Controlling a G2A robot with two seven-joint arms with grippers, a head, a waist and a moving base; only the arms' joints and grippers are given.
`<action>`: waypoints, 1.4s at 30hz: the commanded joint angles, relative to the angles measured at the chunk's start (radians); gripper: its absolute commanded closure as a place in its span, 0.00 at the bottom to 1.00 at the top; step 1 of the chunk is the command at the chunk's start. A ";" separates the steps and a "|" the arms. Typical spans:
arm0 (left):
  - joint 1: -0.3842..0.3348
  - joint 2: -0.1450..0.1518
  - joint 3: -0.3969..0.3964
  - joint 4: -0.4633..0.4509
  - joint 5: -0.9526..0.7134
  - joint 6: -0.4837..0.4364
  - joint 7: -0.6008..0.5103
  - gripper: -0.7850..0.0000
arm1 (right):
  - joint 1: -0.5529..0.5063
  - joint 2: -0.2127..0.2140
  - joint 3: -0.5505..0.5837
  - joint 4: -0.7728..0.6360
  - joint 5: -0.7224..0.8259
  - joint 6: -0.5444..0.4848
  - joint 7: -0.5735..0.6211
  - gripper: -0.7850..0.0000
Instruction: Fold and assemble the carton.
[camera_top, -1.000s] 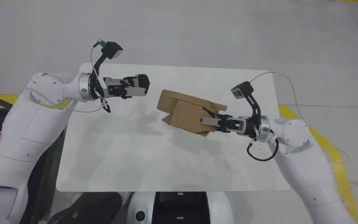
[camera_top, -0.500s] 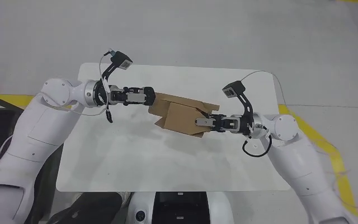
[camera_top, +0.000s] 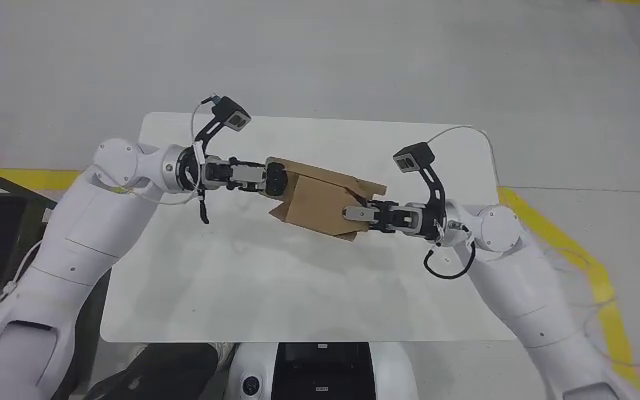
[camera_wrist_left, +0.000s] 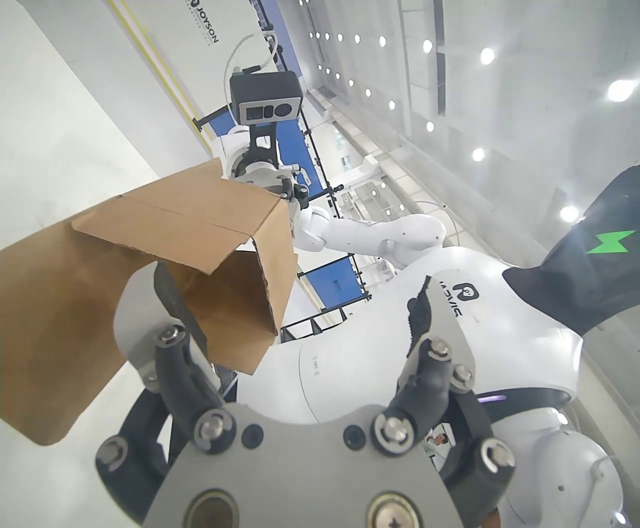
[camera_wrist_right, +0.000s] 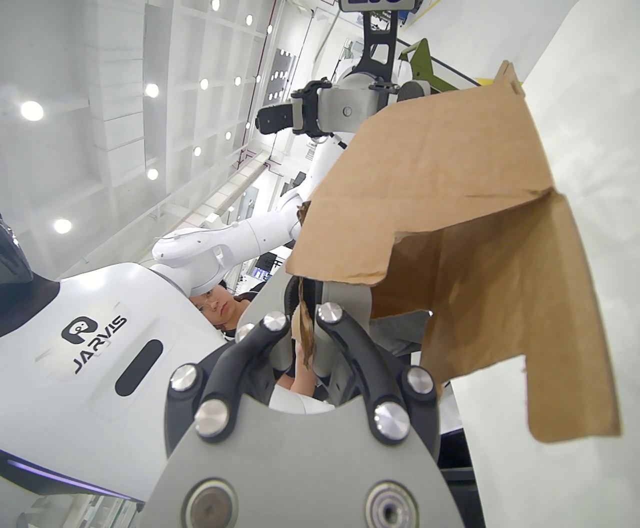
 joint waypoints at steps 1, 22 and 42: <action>0.000 -0.004 -0.002 0.005 -0.022 0.006 -0.022 0.00 | -0.001 -0.002 -0.002 0.001 -0.007 -0.008 -0.012 1.00; -0.002 -0.043 -0.018 0.039 -0.077 0.074 -0.121 0.00 | 0.012 -0.021 -0.026 0.040 0.093 -0.011 0.020 1.00; -0.032 -0.097 0.024 0.047 -0.075 0.132 -0.179 0.00 | 0.057 -0.054 -0.076 0.130 0.107 -0.027 -0.002 1.00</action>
